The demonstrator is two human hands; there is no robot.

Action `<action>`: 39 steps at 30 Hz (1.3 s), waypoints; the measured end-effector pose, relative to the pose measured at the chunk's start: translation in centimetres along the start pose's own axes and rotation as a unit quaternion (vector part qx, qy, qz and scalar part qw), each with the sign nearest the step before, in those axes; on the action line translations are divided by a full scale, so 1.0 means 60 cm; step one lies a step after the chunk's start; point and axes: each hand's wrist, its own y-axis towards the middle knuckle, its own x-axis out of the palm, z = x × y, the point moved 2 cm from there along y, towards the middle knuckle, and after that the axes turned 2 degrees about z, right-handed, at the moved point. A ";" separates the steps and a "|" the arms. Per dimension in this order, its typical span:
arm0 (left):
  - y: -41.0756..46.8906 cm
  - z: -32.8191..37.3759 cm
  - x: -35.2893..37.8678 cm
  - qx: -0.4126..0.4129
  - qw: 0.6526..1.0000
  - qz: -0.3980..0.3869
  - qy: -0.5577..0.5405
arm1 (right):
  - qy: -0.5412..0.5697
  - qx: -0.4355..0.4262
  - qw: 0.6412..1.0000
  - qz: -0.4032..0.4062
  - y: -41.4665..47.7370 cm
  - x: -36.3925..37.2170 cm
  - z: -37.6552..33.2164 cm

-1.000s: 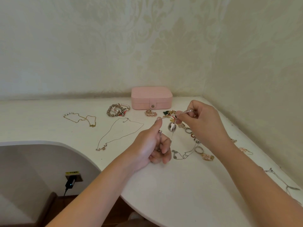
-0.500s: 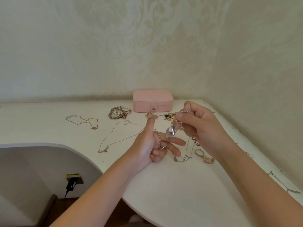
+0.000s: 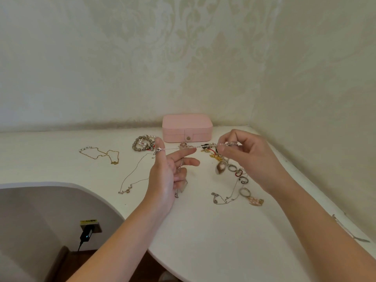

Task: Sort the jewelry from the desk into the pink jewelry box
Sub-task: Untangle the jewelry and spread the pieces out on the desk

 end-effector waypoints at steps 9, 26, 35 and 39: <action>-0.001 0.008 -0.005 0.018 0.998 0.044 -0.036 | -0.103 -0.011 0.995 0.010 0.007 -0.012 0.025; 0.018 0.059 -0.012 0.031 0.995 0.083 -0.054 | -0.320 0.001 0.947 -0.010 0.014 -0.040 0.058; 0.015 0.093 0.008 0.033 0.981 -0.007 0.192 | -0.339 0.023 0.939 0.056 0.020 -0.066 0.073; 0.008 0.124 0.022 0.071 0.934 -0.052 0.346 | -0.290 0.022 0.956 -0.040 0.015 -0.036 0.076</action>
